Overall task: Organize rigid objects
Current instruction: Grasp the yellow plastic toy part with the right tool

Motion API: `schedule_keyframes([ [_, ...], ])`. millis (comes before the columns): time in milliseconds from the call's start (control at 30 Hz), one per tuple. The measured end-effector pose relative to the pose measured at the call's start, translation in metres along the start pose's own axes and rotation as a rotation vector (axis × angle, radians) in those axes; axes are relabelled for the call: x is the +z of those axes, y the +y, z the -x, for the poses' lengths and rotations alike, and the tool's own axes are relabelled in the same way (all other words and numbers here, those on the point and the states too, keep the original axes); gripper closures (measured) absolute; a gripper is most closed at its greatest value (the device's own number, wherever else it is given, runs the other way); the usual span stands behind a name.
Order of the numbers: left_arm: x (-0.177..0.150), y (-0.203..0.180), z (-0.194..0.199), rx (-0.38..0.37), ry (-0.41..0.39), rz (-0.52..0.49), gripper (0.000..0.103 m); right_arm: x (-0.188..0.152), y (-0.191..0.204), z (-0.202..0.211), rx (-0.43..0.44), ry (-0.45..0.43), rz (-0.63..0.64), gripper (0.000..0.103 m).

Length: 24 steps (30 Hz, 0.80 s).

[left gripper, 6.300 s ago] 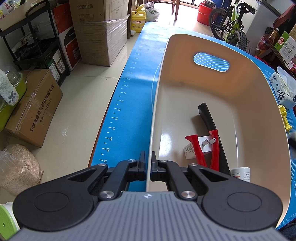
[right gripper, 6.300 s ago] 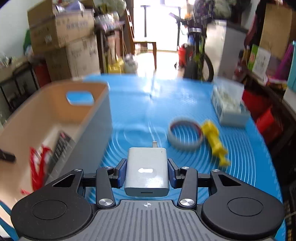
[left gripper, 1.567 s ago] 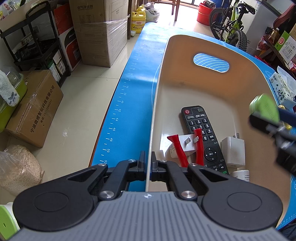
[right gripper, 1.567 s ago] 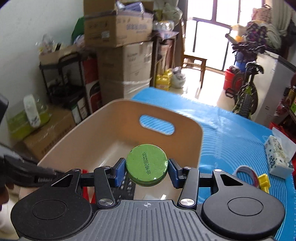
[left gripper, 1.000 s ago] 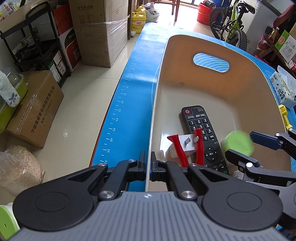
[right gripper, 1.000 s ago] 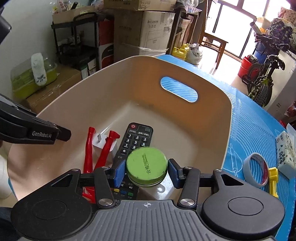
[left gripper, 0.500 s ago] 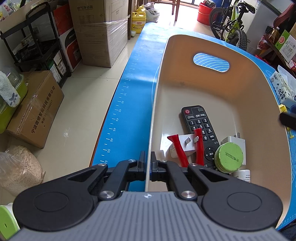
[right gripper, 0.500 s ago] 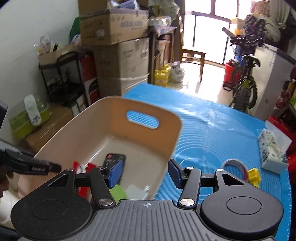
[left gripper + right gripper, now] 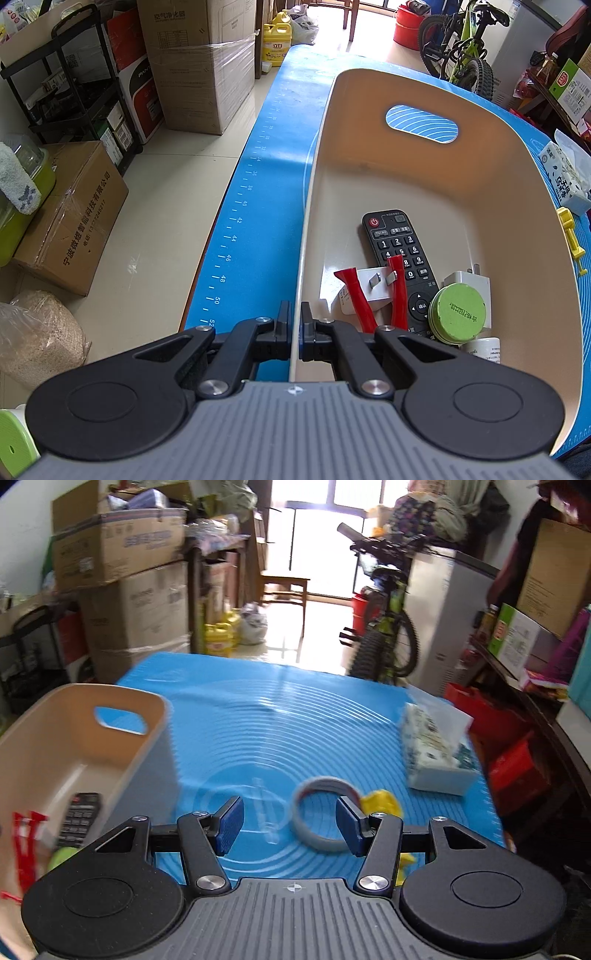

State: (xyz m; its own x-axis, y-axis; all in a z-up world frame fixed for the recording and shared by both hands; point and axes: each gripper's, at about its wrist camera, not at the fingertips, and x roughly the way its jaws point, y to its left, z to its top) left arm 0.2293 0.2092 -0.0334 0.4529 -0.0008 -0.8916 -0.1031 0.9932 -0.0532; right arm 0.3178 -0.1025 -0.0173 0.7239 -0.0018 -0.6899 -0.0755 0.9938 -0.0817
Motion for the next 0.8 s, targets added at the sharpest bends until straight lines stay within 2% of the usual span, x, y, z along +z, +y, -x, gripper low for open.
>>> schedule_keyframes([
  [200, 0.001, -0.001, 0.0, 0.007, 0.001, -0.003, 0.098, -0.022, -0.04, -0.043, -0.106, 0.086, -0.017, 0.039],
  [433, 0.001, -0.002, 0.0, 0.009, 0.002, -0.006, 0.098, -0.044, -0.052, -0.078, -0.146, 0.148, 0.021, 0.04],
  [800, 0.001, -0.004, -0.001, 0.016, 0.003, -0.012, 0.098, -0.038, -0.05, -0.11, -0.17, 0.131, 0.054, 0.043],
])
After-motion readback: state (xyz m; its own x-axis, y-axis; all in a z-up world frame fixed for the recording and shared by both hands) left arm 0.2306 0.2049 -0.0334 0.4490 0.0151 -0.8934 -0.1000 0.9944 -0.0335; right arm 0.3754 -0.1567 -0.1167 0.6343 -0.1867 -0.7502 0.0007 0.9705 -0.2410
